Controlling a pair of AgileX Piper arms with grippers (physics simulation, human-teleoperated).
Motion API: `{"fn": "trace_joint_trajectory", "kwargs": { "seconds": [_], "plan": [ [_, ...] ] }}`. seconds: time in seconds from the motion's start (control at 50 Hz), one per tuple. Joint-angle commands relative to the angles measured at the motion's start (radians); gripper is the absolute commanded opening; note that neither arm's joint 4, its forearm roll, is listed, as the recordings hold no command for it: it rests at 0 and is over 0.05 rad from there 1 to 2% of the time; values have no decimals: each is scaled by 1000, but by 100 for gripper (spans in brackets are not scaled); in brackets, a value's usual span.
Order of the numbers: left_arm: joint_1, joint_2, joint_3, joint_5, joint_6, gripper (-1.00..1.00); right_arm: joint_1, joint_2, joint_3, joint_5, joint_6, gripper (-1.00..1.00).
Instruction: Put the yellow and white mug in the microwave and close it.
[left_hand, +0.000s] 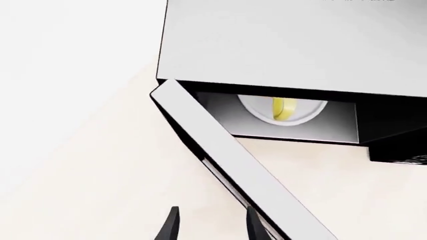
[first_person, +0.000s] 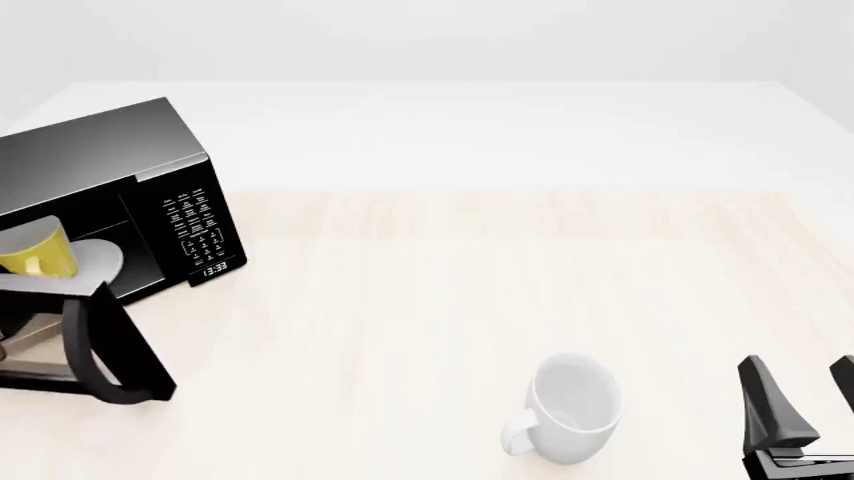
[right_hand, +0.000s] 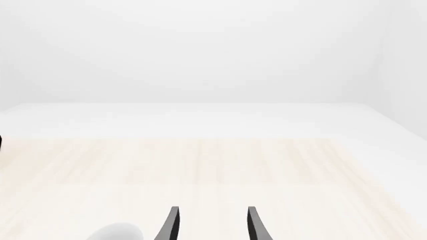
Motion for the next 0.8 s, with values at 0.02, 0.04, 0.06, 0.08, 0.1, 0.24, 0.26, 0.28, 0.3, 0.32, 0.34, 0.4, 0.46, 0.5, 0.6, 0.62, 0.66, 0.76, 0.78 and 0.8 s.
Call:
{"fn": "trace_joint_trajectory", "kwargs": {
  "seconds": [0.02,0.04,0.06,0.08,0.1,0.24,0.26,0.28,0.3,0.32,0.34,0.4,0.46,0.5,0.6,0.62,0.66,0.76,0.78,0.8],
  "plan": [
    [-31,22,-16,-23,8,100,0,0,0,0,0,100],
    [-32,29,-19,-27,10,100,0,0,0,0,0,100],
    [-34,31,-22,-27,8,100,0,0,0,0,0,100],
    [-36,32,-26,-27,7,100,0,0,0,0,0,100],
    [-38,31,-28,-28,8,100,0,0,0,0,0,100],
    [-66,43,-74,-18,-19,100,0,0,0,0,0,100],
    [-65,49,-75,-20,-21,100,0,0,0,0,0,100],
    [-69,54,-74,-25,-22,100,0,0,0,0,0,100],
    [-70,57,-73,-30,-20,100,0,0,0,0,0,100],
    [-70,63,-74,-33,-21,100,0,0,0,0,0,100],
    [-77,69,-77,-35,-26,100,0,0,0,0,0,100],
    [-87,78,-86,-39,-30,100,0,0,0,0,0,100],
    [-99,86,-97,-44,-31,100,0,0,0,0,0,100],
    [-107,91,-102,-46,-34,100,0,0,0,0,0,100],
    [-117,109,-112,-56,-38,100,0,0,0,0,0,100],
    [-117,111,-113,-58,-39,100,0,0,0,0,0,100],
    [-123,119,-117,-61,-44,100,0,0,0,0,0,100],
    [-133,147,-142,-69,-52,100,0,0,0,0,0,100],
    [-134,149,-143,-72,-51,100,0,0,0,0,0,100],
    [-135,153,-144,-73,-53,100,0,0,0,0,0,100]
  ]
}}
